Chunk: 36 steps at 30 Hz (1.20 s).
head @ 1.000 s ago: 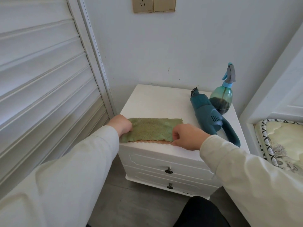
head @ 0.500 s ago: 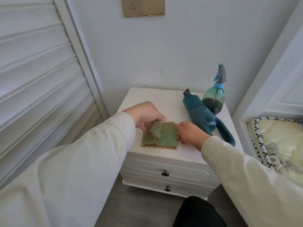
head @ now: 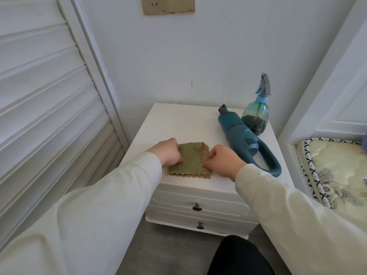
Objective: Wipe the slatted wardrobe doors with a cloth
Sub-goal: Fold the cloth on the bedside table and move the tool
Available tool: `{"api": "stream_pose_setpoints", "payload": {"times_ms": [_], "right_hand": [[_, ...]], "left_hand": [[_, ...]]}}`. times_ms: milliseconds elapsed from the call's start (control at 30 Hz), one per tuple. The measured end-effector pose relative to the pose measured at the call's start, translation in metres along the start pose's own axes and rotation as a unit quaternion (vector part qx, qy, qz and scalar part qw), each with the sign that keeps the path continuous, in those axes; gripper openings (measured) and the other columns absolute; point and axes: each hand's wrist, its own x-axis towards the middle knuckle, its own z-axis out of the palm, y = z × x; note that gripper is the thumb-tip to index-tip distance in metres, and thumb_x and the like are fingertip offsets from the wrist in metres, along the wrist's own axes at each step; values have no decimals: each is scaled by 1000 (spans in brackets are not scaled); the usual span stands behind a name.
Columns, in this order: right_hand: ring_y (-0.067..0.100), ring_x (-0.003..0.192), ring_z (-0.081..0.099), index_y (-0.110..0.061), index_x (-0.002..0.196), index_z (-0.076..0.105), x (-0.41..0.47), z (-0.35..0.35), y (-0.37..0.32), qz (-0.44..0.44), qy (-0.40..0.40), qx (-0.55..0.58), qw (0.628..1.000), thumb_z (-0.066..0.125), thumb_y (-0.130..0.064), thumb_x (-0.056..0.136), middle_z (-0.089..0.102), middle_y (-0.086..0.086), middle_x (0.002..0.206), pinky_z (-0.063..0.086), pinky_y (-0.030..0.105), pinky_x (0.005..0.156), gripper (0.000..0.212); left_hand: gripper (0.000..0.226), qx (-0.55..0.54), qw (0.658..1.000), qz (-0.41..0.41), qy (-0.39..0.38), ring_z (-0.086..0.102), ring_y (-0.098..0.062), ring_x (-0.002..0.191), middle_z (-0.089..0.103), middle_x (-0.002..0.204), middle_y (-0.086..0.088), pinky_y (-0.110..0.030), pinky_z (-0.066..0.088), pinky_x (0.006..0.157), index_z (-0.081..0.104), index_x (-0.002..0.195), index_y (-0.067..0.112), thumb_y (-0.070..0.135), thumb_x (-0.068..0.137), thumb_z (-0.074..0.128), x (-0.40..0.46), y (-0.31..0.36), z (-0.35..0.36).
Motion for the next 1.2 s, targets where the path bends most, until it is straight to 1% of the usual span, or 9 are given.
{"api": "stream_pose_setpoints", "payload": {"times_ms": [100,200,333,467,600,800,900,1033,1200], "right_hand": [[16,74,54,-8,103,59,-3,-2,-2,-7,9,-27,1000,65,-17,87,61,6,88,52,32,67,20],[9,75,55,-15,105,56,-10,-17,-4,-24,98,-19,995,64,-23,90,59,-2,92,44,21,58,19],[27,97,55,-13,114,47,-16,-50,3,34,266,-92,959,69,-40,83,52,7,110,50,37,80,47],[32,103,54,-8,133,37,-17,-59,18,125,175,-139,967,74,-50,77,39,10,118,50,39,87,79],[22,69,53,-14,142,33,-11,-49,23,77,183,-114,973,66,-17,86,32,14,128,49,32,72,66],[25,77,56,-15,138,42,17,-40,0,-34,143,-184,972,62,-6,87,32,11,136,52,32,78,55],[30,80,59,-17,130,49,44,-37,-17,-50,120,-199,971,58,-5,86,35,9,133,55,42,84,47],[29,82,58,-15,124,52,75,-32,-37,-69,105,-229,965,53,-2,87,38,10,126,52,36,75,40],[23,78,48,-14,124,51,105,-29,-61,-95,98,-300,944,51,-4,89,44,11,120,40,31,67,36]], "left_hand": [[40,48,999,20,11,56,-26,106,58,121,-6,-33,45,87,52,123,15,29,90,69,2,2,-1],[35,38,998,26,34,58,-27,109,61,120,-5,-30,45,86,61,119,11,30,91,69,4,9,-7],[29,9,997,40,72,60,-28,105,64,116,-9,-32,48,87,64,115,7,26,92,65,6,28,-16],[12,-19,993,81,86,54,-26,86,65,103,-12,-31,43,78,60,98,12,20,89,61,8,53,-21],[14,-12,991,108,76,48,-24,88,53,101,-4,-31,38,78,52,102,20,22,90,59,10,65,-19],[64,-46,985,158,42,52,-24,118,48,140,-6,-30,42,92,33,150,27,26,93,63,22,44,-33],[66,-25,985,161,59,49,-29,123,35,148,-8,-33,42,96,32,151,30,26,93,63,34,35,-44],[63,70,988,123,58,52,-34,114,20,151,-8,-37,46,94,34,151,27,30,93,59,56,24,-52],[40,121,985,89,90,53,-31,88,30,134,-8,-37,49,78,50,129,25,25,89,51,85,11,-64]]}}
